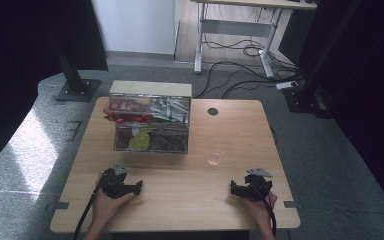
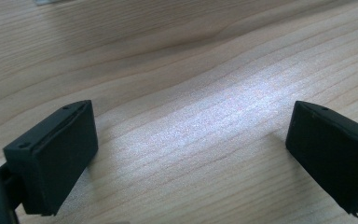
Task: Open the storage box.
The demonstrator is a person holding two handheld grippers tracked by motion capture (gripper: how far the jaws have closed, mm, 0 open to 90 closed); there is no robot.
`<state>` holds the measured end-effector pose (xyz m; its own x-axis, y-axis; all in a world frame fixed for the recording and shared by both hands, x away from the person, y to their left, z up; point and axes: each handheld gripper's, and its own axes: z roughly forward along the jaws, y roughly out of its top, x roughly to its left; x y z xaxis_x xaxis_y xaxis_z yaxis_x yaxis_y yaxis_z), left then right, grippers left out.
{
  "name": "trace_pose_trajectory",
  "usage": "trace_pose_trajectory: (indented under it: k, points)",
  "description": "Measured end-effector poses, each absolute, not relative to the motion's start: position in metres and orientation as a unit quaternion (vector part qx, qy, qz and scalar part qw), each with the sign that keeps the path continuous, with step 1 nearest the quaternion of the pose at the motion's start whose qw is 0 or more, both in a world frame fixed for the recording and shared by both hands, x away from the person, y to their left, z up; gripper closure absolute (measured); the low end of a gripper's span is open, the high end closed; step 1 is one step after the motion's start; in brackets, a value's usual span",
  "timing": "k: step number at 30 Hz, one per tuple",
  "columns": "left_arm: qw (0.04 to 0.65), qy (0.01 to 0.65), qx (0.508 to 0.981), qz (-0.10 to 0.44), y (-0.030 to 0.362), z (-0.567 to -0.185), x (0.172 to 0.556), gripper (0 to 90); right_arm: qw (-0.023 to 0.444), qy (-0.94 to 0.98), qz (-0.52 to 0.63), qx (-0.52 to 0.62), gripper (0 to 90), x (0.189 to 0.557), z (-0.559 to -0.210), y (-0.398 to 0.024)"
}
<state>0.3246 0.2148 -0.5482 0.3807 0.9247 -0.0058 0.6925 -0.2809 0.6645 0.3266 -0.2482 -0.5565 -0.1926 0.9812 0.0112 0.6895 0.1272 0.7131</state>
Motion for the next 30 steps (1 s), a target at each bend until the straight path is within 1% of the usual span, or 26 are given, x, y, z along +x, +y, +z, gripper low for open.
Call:
trace_pose_trajectory:
  k: [3, 5, 9, 13, 16, 26, 27, 30]
  points:
    - [0.297, 0.520, 0.776, 0.196, 0.215, -0.548, 0.324, 2.3, 0.242, 0.711, 0.302, 0.587, 0.0, 0.328, -0.557, -0.248]
    - [0.300, 0.520, 0.775, 0.198, 0.215, -0.548, 0.323, 4.1, 0.242, 0.711, 0.303, 0.587, 0.0, 0.328, -0.557, -0.248]
    - [0.309, 0.520, 0.770, 0.205, 0.218, -0.547, 0.321, 15.2, 0.242, 0.711, 0.303, 0.587, 0.0, 0.328, -0.557, -0.248]
    - [0.311, 0.519, 0.769, 0.207, 0.220, -0.546, 0.320, 18.6, 0.242, 0.711, 0.303, 0.587, 0.0, 0.328, -0.557, -0.249]
    - [0.314, 0.514, 0.771, 0.206, 0.221, -0.545, 0.319, 28.4, 0.241, 0.713, 0.304, 0.585, 0.0, 0.327, -0.557, -0.249]
    - [0.322, 0.503, 0.775, 0.205, 0.226, -0.543, 0.316, 52.6, 0.240, 0.716, 0.304, 0.581, 0.0, 0.328, -0.557, -0.250]
    - [0.322, 0.502, 0.777, 0.204, 0.226, -0.542, 0.316, 56.6, 0.240, 0.716, 0.304, 0.581, 0.0, 0.328, -0.557, -0.250]
    - [0.323, 0.501, 0.778, 0.198, 0.228, -0.542, 0.315, 60.9, 0.240, 0.716, 0.305, 0.581, 0.0, 0.328, -0.557, -0.250]
